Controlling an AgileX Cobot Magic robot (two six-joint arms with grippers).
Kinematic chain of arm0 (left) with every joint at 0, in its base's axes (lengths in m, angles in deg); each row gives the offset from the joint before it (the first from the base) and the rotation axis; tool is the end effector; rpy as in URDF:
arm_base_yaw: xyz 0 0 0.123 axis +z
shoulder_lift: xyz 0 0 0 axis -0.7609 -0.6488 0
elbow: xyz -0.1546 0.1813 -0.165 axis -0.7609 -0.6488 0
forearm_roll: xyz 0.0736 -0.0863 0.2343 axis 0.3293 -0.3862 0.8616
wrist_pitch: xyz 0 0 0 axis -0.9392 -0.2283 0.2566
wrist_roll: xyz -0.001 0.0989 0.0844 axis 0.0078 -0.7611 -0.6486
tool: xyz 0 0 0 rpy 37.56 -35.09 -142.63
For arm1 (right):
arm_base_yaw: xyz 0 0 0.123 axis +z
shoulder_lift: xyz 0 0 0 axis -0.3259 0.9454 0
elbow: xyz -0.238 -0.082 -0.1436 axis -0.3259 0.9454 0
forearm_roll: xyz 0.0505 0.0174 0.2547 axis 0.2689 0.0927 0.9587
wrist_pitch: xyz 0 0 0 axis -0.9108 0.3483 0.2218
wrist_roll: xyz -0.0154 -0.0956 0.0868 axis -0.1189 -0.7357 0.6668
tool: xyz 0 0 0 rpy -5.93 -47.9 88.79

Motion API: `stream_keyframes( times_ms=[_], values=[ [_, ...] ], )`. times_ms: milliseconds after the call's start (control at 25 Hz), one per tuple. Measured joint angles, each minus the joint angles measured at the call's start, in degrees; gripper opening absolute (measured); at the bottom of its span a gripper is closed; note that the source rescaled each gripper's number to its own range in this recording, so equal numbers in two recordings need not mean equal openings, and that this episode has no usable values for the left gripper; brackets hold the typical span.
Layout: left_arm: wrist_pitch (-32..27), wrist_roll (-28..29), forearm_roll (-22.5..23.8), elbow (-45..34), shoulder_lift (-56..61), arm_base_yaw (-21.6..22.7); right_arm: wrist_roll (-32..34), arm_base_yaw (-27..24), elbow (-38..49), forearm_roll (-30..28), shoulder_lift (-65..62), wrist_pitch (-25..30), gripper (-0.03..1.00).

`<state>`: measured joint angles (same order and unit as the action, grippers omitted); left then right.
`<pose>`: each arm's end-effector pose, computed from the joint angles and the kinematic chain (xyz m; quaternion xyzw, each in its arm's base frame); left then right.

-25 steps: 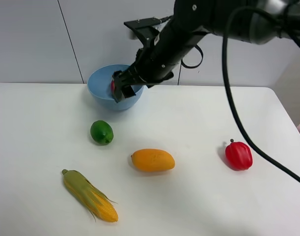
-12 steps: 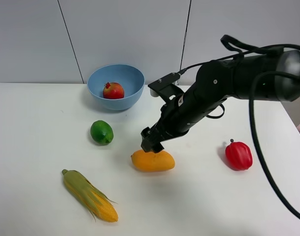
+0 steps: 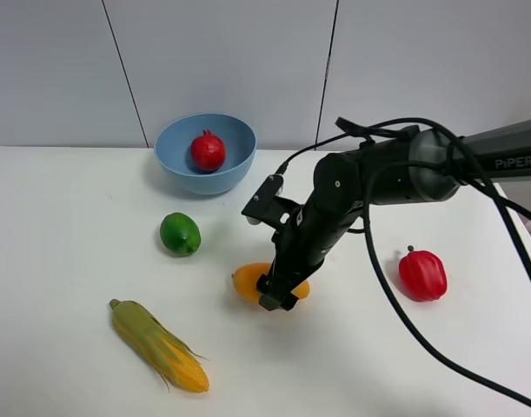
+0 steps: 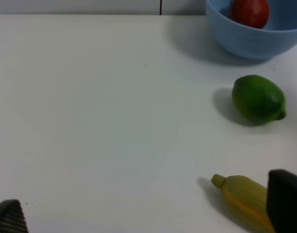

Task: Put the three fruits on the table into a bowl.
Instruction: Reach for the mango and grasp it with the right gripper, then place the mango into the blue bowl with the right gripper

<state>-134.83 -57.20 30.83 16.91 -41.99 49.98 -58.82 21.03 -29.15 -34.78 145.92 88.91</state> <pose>0.0318 0.0011 0.2676 -0.0288 0.8458 -0.0100 0.5326 0.2687 0.2511 0.0971 -0.5181 0.8405 0.0946 0.1275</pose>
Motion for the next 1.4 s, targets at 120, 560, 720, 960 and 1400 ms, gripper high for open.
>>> stream_keyframes(
  times_ms=[120, 560, 720, 960, 1400],
  values=[
    [0.0, 0.0, 0.0, 0.0, 0.0, 0.0, -0.2, 0.1, -0.9, 0.4, 2.6, 0.2, 0.84],
    [0.0, 0.0, 0.0, 0.0, 0.0, 0.0, 4.2, 0.1, -8.8, 0.6, 9.6, 6.2, 0.0],
    [0.0, 0.0, 0.0, 0.0, 0.0, 0.0, 6.7, 0.1, -9.0, 0.5, 9.7, 7.1, 0.0],
    [0.0, 0.0, 0.0, 0.0, 0.0, 0.0, 8.7, 0.1, -10.8, 0.5, 3.7, 8.1, 0.0],
    [0.0, 0.0, 0.0, 0.0, 0.0, 0.0, 11.2, -3.4, -43.0, 1.9, 8.8, 6.7, 0.0]
  ],
)
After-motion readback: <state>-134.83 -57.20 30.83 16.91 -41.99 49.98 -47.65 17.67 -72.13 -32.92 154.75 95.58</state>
